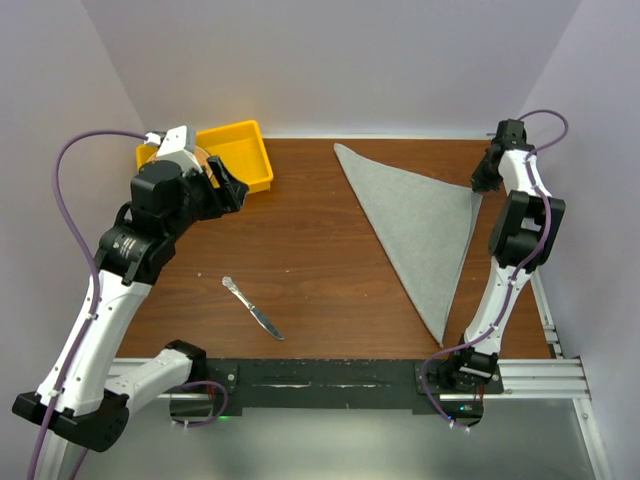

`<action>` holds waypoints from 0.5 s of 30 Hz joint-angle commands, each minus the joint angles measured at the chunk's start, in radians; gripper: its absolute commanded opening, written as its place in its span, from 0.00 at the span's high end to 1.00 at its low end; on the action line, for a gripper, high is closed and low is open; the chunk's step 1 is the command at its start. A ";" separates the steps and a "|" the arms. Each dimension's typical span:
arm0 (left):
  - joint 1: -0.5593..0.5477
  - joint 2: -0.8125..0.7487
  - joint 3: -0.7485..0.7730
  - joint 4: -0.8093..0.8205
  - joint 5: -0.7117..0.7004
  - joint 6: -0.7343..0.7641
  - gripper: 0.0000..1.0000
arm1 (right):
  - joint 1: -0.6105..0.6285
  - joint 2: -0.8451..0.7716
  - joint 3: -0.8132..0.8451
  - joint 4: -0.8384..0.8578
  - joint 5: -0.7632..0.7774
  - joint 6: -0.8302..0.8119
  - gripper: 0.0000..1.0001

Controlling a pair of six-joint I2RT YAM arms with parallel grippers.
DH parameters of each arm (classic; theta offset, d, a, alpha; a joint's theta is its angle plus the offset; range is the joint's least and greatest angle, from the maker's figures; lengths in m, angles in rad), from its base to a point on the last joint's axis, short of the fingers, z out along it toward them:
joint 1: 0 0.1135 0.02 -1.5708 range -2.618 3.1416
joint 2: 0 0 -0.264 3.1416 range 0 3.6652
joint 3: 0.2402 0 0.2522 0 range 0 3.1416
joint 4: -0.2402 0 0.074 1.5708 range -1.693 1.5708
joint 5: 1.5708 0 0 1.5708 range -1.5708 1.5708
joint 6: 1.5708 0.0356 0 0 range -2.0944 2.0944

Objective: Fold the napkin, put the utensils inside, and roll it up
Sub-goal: Fold the napkin

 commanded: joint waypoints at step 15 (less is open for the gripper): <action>-0.002 -0.005 0.009 0.040 -0.009 -0.001 0.29 | -0.012 0.008 0.054 -0.005 0.053 -0.023 1.00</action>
